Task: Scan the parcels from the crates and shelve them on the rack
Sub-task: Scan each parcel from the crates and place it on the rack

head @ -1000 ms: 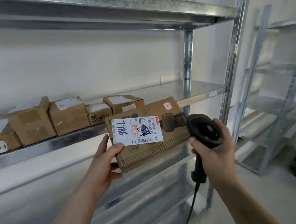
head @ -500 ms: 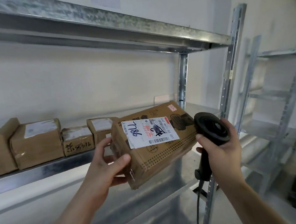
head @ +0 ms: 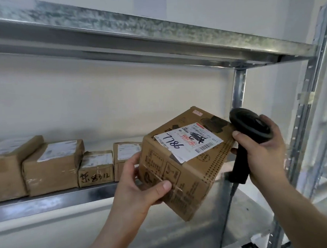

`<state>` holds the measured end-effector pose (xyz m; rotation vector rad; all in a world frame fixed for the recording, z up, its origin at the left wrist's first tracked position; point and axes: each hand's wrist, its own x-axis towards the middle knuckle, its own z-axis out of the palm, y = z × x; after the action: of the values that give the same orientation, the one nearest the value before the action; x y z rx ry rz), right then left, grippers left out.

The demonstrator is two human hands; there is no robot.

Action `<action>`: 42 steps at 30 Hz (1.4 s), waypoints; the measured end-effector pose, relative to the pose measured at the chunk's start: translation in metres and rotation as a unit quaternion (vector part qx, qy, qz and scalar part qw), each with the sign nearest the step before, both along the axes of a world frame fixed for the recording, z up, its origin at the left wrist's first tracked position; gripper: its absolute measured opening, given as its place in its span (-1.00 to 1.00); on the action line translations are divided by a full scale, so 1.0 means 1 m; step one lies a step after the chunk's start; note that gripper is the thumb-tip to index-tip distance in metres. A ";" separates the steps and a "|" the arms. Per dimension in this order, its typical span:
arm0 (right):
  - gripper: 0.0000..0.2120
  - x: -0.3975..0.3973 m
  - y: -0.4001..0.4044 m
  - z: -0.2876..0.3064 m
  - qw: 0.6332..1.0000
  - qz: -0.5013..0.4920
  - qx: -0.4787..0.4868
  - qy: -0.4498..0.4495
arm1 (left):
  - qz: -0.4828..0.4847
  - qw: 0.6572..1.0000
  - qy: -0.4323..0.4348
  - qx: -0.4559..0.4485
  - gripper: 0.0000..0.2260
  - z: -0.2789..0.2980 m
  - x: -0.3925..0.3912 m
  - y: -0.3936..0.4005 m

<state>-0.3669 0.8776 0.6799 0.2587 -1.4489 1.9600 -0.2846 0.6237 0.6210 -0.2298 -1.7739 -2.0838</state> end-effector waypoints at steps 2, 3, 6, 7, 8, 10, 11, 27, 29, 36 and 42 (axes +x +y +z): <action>-0.28 -0.022 0.005 0.002 1.000 0.017 0.009 0.001 | 0.031 0.999 0.009 -0.009 -0.39 0.000 -0.005 0.014; -0.25 -0.034 0.007 0.002 0.999 0.031 0.012 -0.002 | 0.051 0.999 0.007 -0.012 -0.40 -0.001 -0.007 0.022; -0.21 -0.067 0.014 0.000 0.996 0.088 0.009 -0.017 | 0.098 0.995 -0.013 -0.005 -0.38 -0.001 -0.012 0.046; -0.22 -0.076 0.016 -0.002 0.994 0.105 0.010 -0.024 | 0.111 0.994 -0.018 0.002 -0.39 -0.001 -0.014 0.053; -0.24 -0.085 0.018 -0.004 0.992 0.123 0.010 -0.030 | 0.126 0.992 -0.021 0.005 -0.40 -0.002 -0.017 0.061; -0.32 -0.099 0.019 -0.008 0.986 0.158 0.008 -0.044 | 0.160 0.987 -0.024 0.007 -0.46 -0.004 -0.023 0.074; -0.35 -0.105 0.019 -0.010 0.983 0.175 0.005 -0.053 | 0.177 0.984 -0.028 0.007 -0.50 -0.005 -0.026 0.080; -0.41 -0.137 0.020 -0.034 0.940 0.332 -0.022 -0.079 | 0.478 0.798 -0.157 -0.332 -0.68 0.005 -0.064 0.117; -0.41 -0.141 0.019 -0.036 0.938 0.336 -0.017 -0.082 | 0.491 0.780 -0.163 -0.352 -0.67 0.006 -0.072 0.114; -0.33 -0.154 0.014 -0.043 0.934 0.346 -0.007 -0.089 | 0.537 0.694 -0.169 -0.449 -0.57 0.012 -0.094 0.108; -0.36 -0.161 0.009 -0.048 0.932 0.350 -0.010 -0.097 | 0.602 0.618 -0.070 -0.501 -0.07 0.014 -0.111 0.096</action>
<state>-0.5282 0.8867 0.6318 0.6629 -1.5992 2.6229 -0.3951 0.7198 0.6345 0.6920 -2.0151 -0.0744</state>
